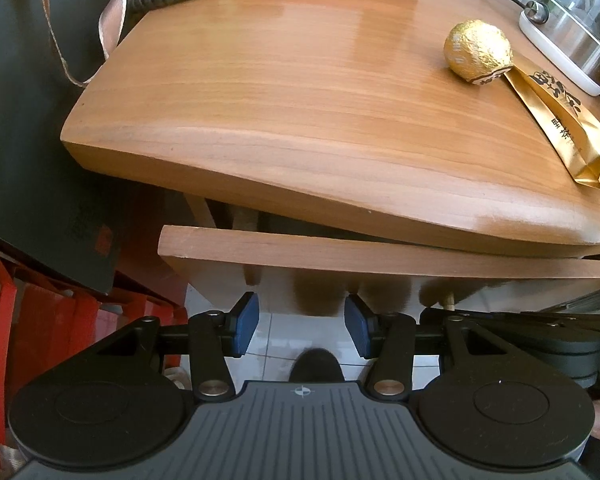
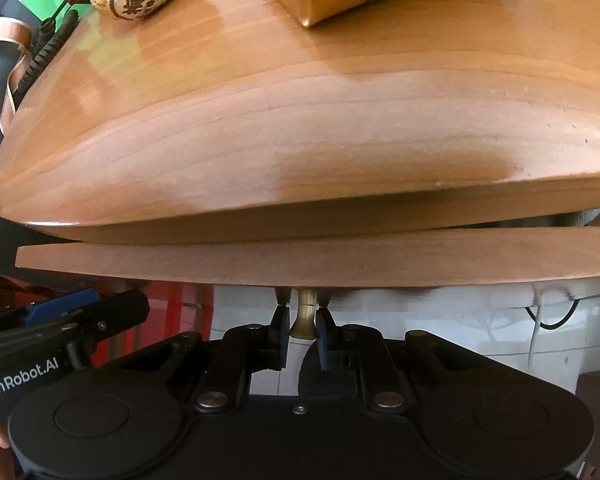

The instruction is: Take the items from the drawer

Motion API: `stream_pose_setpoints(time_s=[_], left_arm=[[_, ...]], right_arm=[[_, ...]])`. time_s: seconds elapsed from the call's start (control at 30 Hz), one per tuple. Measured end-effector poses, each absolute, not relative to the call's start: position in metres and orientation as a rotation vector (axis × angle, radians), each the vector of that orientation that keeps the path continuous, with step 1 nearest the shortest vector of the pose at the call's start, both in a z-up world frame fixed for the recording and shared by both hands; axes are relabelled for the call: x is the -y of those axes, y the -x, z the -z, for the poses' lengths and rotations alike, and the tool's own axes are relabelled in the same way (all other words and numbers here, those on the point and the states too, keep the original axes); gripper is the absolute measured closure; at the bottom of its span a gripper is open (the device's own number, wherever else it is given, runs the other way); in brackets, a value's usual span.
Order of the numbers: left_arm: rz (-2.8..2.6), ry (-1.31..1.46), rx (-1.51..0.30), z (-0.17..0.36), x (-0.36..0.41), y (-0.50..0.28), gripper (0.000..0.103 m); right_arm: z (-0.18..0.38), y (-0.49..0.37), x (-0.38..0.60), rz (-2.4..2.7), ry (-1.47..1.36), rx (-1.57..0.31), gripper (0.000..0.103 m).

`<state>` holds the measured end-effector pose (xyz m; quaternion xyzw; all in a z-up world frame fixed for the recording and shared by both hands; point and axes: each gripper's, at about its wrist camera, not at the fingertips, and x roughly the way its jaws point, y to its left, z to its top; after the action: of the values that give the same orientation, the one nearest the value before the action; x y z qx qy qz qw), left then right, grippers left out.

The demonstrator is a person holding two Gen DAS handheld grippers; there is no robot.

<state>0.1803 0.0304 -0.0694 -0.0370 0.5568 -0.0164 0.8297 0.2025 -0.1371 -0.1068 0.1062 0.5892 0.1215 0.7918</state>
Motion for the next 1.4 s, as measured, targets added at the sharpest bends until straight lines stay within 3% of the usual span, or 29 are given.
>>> stream_pose_setpoints(time_s=[1.0,1.1,1.4], left_arm=[[0.056,0.059,-1.151,0.051,-0.009,-0.126,0.052],[0.048,0.06,-1.148,0.051,-0.004,-0.115,0.052],[0.04,0.053,-1.14,0.048,0.0,-0.079,0.052]], right_arm=[[0.099,-0.168,0.139,-0.261,-0.106,-1.173,0.08],[0.087,-0.152,0.139,-0.255,-0.093,-1.156,0.073],[0.086,-0.108,0.144,-0.24,-0.071,-1.136,0.066]])
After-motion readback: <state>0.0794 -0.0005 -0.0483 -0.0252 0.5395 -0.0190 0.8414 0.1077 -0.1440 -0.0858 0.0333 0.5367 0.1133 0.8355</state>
